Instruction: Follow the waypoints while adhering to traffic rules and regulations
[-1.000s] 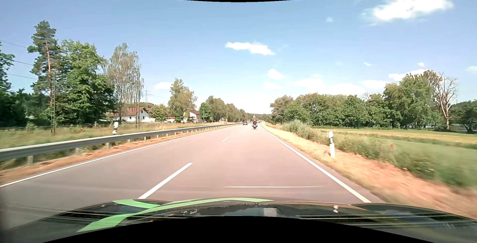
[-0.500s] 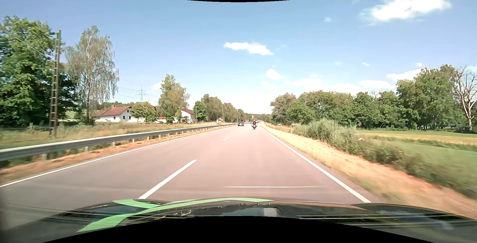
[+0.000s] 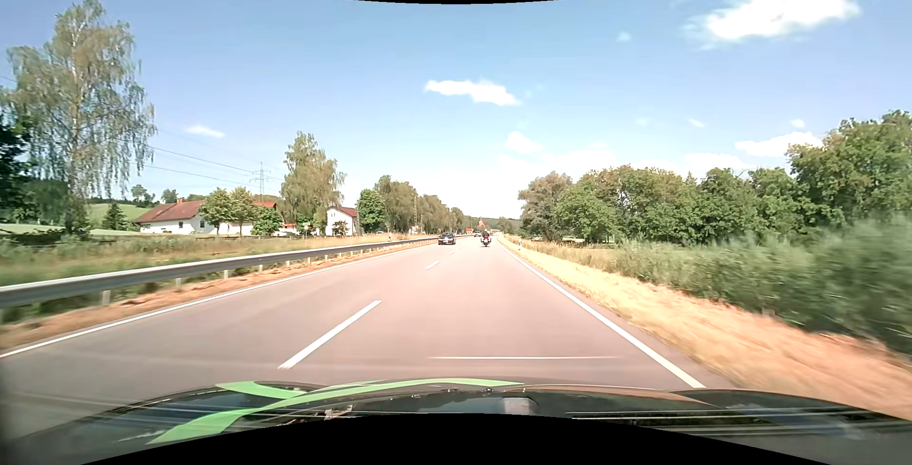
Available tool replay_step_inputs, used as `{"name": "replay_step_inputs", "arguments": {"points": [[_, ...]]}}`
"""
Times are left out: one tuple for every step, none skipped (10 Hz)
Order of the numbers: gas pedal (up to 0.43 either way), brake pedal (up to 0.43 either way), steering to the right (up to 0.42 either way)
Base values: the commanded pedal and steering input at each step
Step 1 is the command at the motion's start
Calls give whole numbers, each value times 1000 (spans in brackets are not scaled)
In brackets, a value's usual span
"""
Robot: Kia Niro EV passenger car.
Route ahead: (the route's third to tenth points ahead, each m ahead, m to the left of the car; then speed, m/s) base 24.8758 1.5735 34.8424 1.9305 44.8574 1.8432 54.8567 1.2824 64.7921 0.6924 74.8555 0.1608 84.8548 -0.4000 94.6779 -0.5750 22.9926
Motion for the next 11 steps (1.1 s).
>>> {"name": "replay_step_inputs", "arguments": {"points": [[228, 0, 1], [228, 0, 1], [220, 0, 1], [220, 0, 0], [220, 0, -1], [220, 0, -1], [220, 0, -1], [220, 0, -1], [228, 0, -1], [228, 0, -1], [240, 0, -1]]}}
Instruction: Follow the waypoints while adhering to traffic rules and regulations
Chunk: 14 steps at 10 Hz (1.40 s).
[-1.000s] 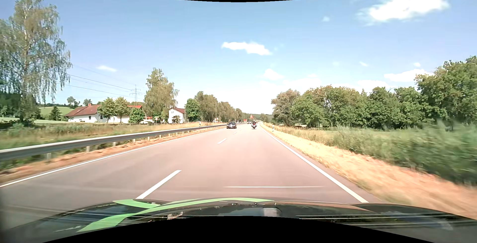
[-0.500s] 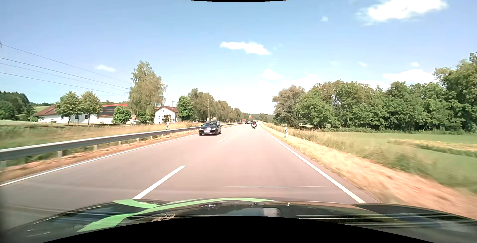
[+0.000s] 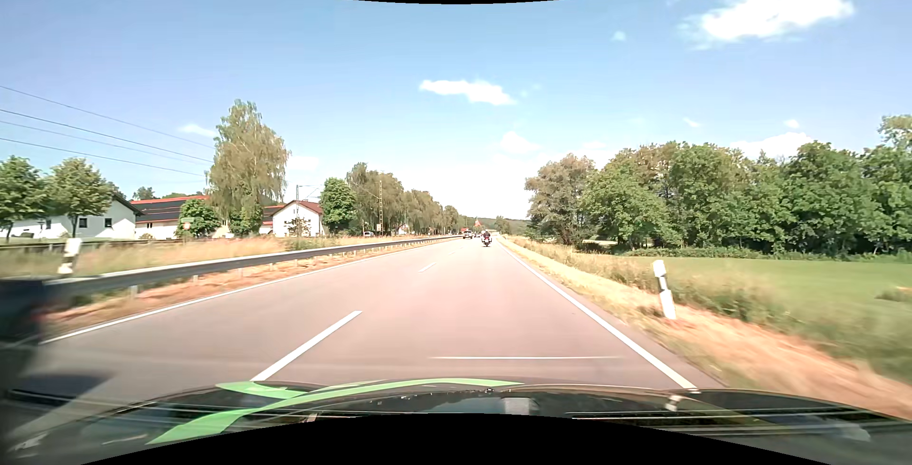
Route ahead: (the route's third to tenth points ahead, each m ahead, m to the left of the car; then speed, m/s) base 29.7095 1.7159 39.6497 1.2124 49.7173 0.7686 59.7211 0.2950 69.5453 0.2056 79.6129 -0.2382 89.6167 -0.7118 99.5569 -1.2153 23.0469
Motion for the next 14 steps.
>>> {"name": "replay_step_inputs", "arguments": {"points": [[248, 0, -1], [248, 0, -1], [260, 0, -1], [260, 0, -1], [260, 0, -1], [260, 0, -1], [260, 0, -1], [260, 0, -1], [260, 0, -1], [260, 0, -1], [260, 0, -1], [260, 0, 0], [280, 0, 0], [280, 0, 0]]}}
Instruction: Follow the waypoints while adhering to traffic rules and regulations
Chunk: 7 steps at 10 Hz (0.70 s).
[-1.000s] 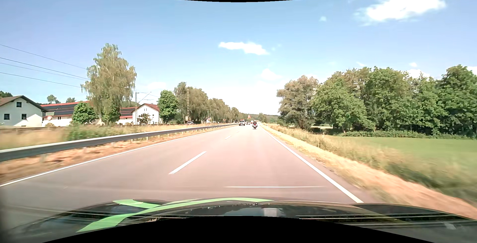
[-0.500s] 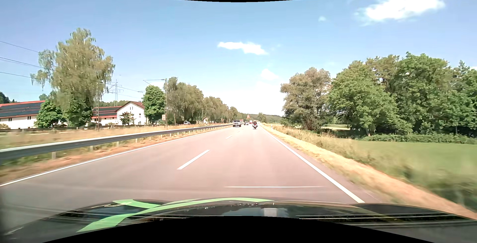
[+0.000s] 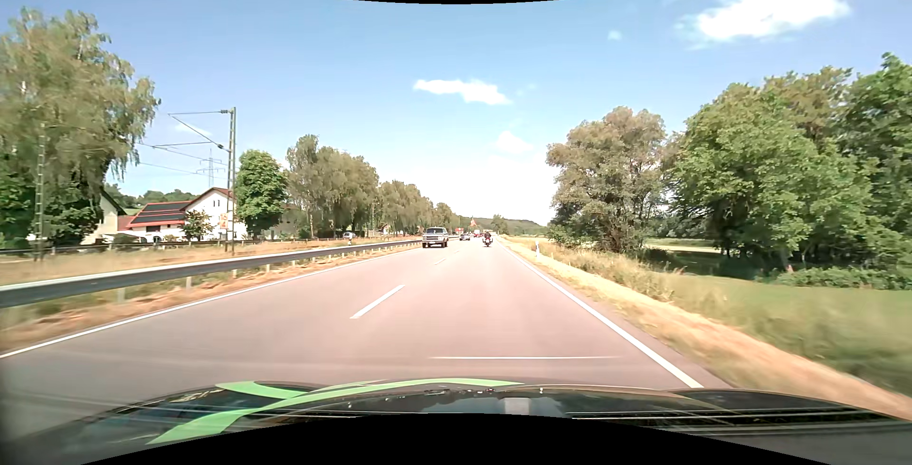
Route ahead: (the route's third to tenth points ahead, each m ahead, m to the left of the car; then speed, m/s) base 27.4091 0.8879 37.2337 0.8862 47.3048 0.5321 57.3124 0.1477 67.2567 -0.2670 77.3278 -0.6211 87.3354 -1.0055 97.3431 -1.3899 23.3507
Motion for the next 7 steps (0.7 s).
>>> {"name": "replay_step_inputs", "arguments": {"points": [[280, 0, 0], [287, 0, 0], [299, 0, 0], [299, 0, 0], [280, 0, 0], [228, 0, 0], [220, 0, 0]]}}
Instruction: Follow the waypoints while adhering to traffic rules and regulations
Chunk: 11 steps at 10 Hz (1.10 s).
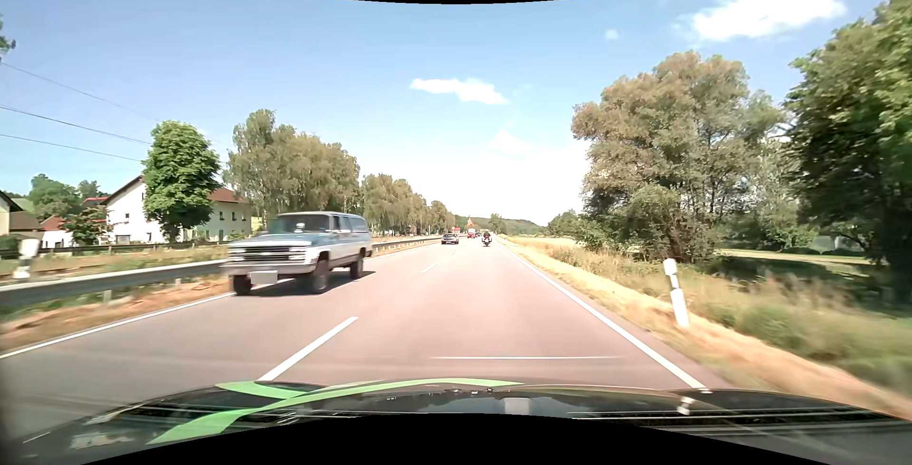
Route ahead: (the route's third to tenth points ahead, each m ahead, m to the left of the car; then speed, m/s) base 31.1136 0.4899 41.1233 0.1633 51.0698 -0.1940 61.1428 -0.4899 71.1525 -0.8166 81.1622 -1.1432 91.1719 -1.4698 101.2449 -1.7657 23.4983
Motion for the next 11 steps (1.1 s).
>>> {"name": "replay_step_inputs", "arguments": {"points": [[220, 0, 0], [220, 0, 0], [220, 0, 0], [220, 0, 0], [220, 0, 0], [220, 0, 0], [220, 0, 0], [220, 0, 0], [220, 0, 0], [220, 0, 0], [220, 0, 0]]}}
